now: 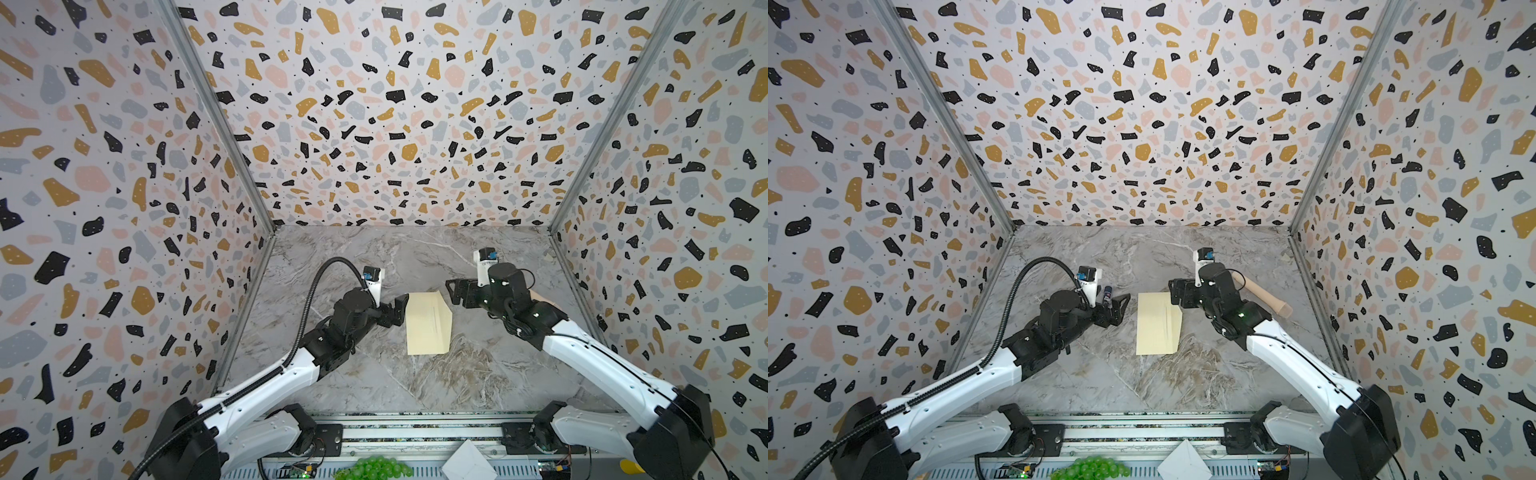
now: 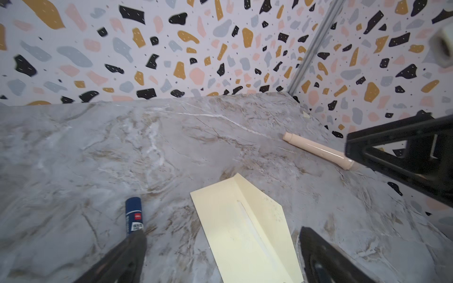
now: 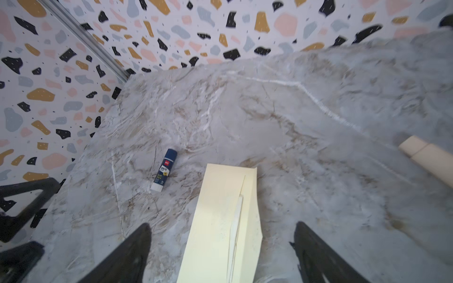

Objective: Place the letter into the envelope and seal it
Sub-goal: 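Open and lift both grippers away from the envelope, then reach the left gripper down and pinch the envelope's edge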

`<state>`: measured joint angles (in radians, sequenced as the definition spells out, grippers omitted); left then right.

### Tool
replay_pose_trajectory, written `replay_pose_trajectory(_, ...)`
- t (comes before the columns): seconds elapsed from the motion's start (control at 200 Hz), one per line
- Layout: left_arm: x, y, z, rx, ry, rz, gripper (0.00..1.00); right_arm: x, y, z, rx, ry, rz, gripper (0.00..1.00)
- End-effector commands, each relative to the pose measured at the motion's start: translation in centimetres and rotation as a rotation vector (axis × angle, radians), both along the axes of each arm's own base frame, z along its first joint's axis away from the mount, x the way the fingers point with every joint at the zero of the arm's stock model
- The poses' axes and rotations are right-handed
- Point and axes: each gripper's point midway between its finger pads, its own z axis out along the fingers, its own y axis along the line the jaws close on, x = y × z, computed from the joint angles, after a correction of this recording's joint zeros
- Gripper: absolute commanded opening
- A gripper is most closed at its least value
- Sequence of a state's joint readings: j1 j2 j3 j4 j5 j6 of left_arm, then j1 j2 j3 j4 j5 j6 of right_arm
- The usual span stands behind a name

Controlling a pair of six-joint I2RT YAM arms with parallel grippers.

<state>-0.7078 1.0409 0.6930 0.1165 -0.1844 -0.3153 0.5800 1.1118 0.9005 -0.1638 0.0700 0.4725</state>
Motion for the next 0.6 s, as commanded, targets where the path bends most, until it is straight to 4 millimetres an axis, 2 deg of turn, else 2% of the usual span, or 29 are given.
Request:
replay_pose_trajectory(0.0, 0.5, 2.6, 0.0, 0.104, -0.008, 0.093, 1.00, -0.4, -2.9, -0.6, -0.074, -0.035, -0.030, 0.98)
replay_pose_trajectory(0.13, 0.5, 3.0, 0.2, 0.083, -0.013, 0.102, 1.00, -0.5, -4.4, -1.4, -0.071, -0.037, -0.037, 0.99)
replay_pose_trajectory(0.245, 0.6, 2.1, 0.3, 0.050, -0.010, 0.068, 1.00, -0.1, -4.9, -2.2, -0.081, -0.016, -0.026, 0.99)
replay_pose_trajectory(0.441, 2.3, -2.4, 0.0, -0.009, 0.077, -0.020, 1.00, 1.6, -6.5, -2.2, -0.128, -0.015, -0.038, 0.99)
replay_pose_trajectory(0.546, 2.8, -5.2, -0.4, 0.094, 0.100, 0.013, 1.00, 2.1, -8.2, -2.0, -0.141, -0.028, -0.073, 0.99)
replay_pose_trajectory(0.591, 2.4, -7.1, -0.4, 0.124, 0.104, -0.004, 1.00, 2.2, -8.9, -1.9, -0.140, -0.035, -0.095, 0.99)
